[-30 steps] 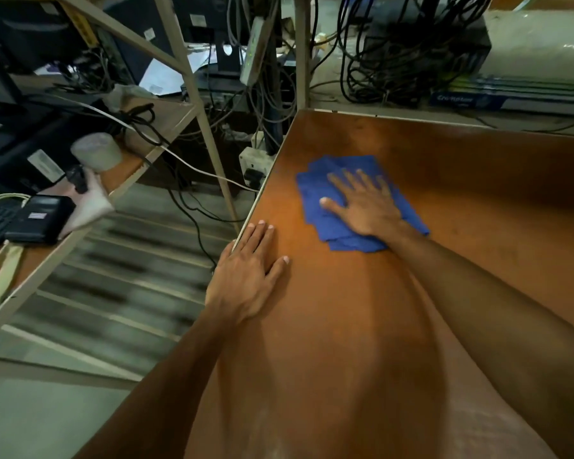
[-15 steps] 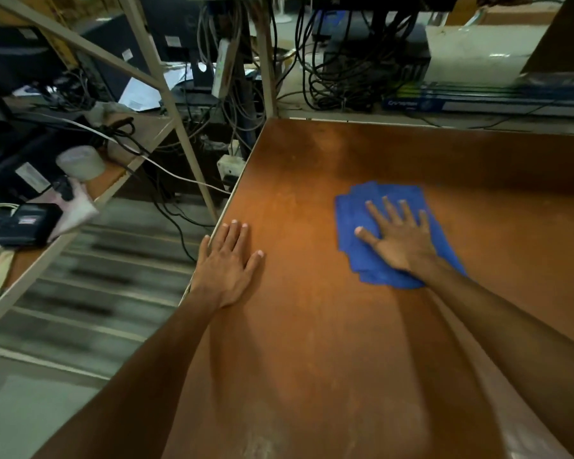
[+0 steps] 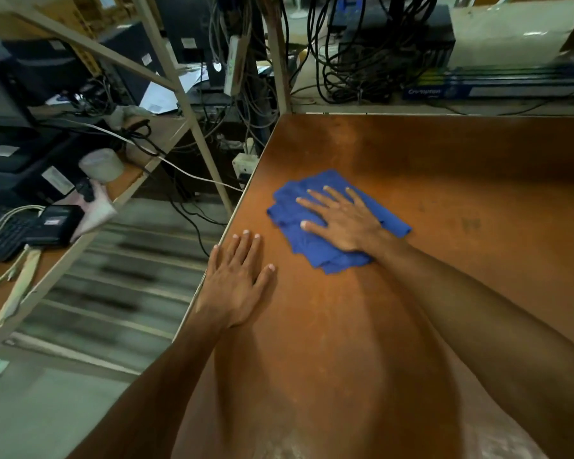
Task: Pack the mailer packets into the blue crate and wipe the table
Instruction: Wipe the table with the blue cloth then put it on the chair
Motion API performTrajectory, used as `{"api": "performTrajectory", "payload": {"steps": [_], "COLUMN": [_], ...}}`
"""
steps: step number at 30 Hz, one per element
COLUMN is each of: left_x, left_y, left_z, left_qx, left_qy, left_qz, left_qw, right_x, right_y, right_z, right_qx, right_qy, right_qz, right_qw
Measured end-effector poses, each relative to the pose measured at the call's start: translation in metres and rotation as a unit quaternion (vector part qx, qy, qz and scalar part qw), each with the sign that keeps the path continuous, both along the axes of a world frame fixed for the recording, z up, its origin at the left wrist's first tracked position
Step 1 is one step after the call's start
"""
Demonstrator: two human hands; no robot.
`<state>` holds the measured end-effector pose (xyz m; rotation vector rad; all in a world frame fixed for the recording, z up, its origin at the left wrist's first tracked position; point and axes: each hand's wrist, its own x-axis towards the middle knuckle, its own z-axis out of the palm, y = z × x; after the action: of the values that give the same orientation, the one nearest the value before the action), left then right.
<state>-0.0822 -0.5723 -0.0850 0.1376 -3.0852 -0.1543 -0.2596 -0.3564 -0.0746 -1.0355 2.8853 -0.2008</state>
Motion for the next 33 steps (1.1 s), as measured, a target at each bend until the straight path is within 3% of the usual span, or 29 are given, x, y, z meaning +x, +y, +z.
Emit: {"api": "performTrajectory", "payload": {"steps": [3,4,7,9,12,13,19,20,23,24,28,29,33], "left_x": [0.002,0.003,0.003,0.003,0.003,0.004,0.012,0.018,0.044,0.053,0.081,0.087,0.101], "left_y": [0.000,-0.001,-0.003,-0.003,-0.002,-0.001,0.001,-0.001,-0.011,-0.014,-0.018,-0.019,-0.023], "left_z": [0.000,-0.001,-0.002,-0.002,0.001,0.002,0.004,0.005,0.005,0.005,0.001,0.001,0.002], "left_qx": [0.007,0.013,0.022,0.024,0.030,0.027,0.002,0.007,0.024,0.026,0.018,0.012,0.011], "left_qy": [-0.001,-0.002,0.006,0.019,0.006,0.004,-0.006,-0.011,-0.021,-0.017,0.002,0.005,0.002], "left_qz": [-0.006,-0.009,-0.015,-0.011,-0.009,-0.007,0.008,-0.005,-0.035,-0.038,-0.058,-0.064,-0.080], "left_qw": [1.000,1.000,1.000,0.999,0.999,1.000,1.000,1.000,0.999,0.999,0.998,0.998,0.997], "right_x": [-0.027,-0.023,0.015,0.017,0.013,0.023,0.151,0.150,0.147,0.160,0.250,0.257,0.259], "right_y": [-0.007,-0.015,-0.029,-0.007,0.037,0.043,0.042,0.054,0.078,0.072,0.040,0.043,0.047], "right_z": [-0.001,-0.001,-0.002,-0.002,0.000,0.000,-0.004,-0.004,-0.001,0.000,-0.006,-0.004,0.001], "right_qx": [-0.014,-0.015,-0.007,0.007,0.010,0.015,0.038,0.041,0.033,0.030,0.052,0.051,0.030], "right_qy": [-0.011,-0.008,0.015,0.012,0.003,0.000,0.029,0.031,0.008,0.001,0.044,0.039,-0.008], "right_qz": [-0.198,-0.198,0.000,0.021,-0.203,-0.236,0.000,-0.024,-0.230,-0.246,-0.003,0.011,-0.217], "right_qw": [0.980,0.980,1.000,1.000,0.979,0.972,0.999,0.998,0.973,0.969,0.998,0.998,0.976]}}
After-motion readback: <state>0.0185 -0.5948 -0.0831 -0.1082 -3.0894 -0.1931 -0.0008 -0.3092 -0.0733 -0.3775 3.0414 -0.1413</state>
